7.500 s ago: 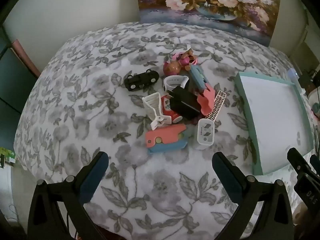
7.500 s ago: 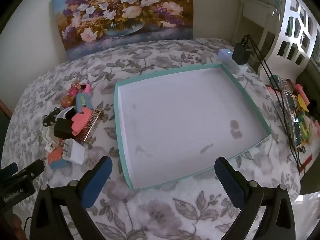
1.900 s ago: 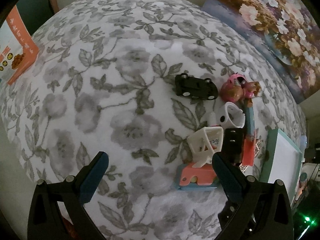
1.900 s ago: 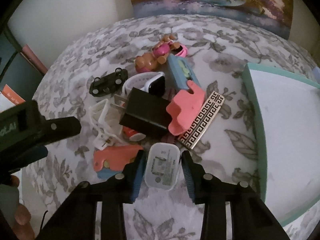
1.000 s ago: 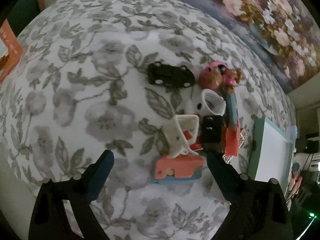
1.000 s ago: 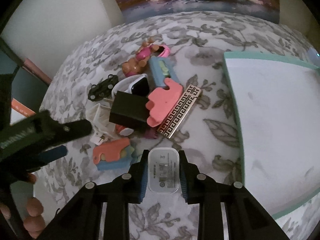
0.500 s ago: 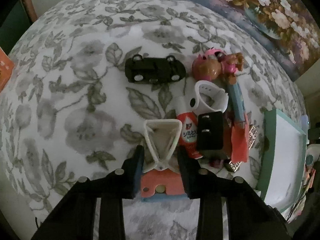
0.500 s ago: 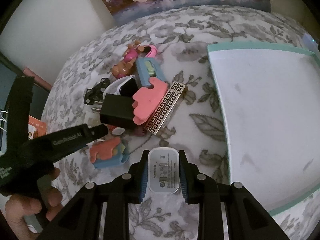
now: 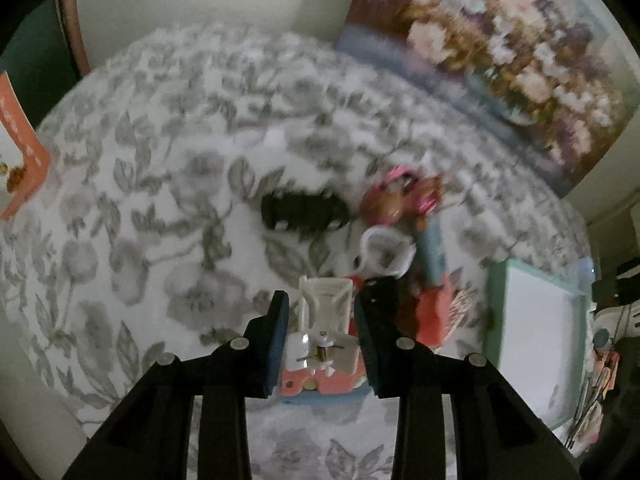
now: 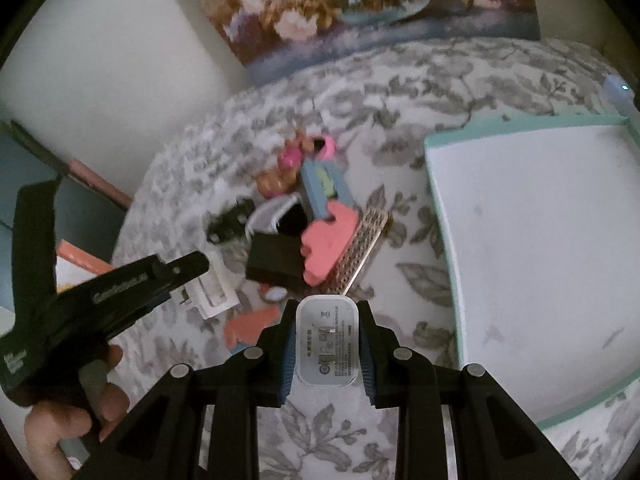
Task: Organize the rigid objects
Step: 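Carry both held items into the teal-rimmed tray and open both tools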
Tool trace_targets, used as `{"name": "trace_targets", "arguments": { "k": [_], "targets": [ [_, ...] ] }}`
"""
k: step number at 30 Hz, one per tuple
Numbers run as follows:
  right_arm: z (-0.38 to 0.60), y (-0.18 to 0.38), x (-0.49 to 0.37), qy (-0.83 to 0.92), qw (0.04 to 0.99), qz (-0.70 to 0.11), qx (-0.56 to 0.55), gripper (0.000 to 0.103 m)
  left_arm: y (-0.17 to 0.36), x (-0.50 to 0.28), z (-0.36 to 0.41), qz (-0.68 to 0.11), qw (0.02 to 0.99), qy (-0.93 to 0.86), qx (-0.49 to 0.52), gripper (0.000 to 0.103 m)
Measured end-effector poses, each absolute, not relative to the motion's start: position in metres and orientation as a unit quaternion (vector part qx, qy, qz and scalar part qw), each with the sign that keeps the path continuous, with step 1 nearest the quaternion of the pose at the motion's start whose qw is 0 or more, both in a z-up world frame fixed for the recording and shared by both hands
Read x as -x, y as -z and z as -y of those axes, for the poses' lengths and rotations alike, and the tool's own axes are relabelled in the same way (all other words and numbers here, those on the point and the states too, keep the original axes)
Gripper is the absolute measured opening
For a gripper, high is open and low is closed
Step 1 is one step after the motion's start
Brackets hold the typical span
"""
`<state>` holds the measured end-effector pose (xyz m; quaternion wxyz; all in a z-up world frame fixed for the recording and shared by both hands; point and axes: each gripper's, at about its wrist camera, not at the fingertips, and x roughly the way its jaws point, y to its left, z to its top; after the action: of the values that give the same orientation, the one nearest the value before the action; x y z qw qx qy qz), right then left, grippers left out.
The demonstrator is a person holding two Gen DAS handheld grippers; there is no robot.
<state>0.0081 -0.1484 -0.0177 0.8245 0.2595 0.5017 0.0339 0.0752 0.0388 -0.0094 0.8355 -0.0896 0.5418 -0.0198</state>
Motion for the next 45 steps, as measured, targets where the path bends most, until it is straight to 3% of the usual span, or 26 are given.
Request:
{"name": "trace_targets", "arguments": {
  "k": [8,24,45],
  "targets": [
    [0.198,-0.004,0.002,0.023,0.842,-0.456,-0.287,0.029,-0.016,-0.066,0.002,-0.51,0.855,0.056,0.071,0.035],
    [0.338,0.014,0.04,0.203,0.818,-0.439,-0.311,0.029,-0.006,-0.042,0.147,-0.53,0.829,0.171,-0.054,0.035],
    [0.363,0.038,0.045,0.227,0.802,-0.465,-0.297,0.029,0.044,-0.028,0.23,-0.537,0.799,0.238,-0.131,0.035]
  ]
}}
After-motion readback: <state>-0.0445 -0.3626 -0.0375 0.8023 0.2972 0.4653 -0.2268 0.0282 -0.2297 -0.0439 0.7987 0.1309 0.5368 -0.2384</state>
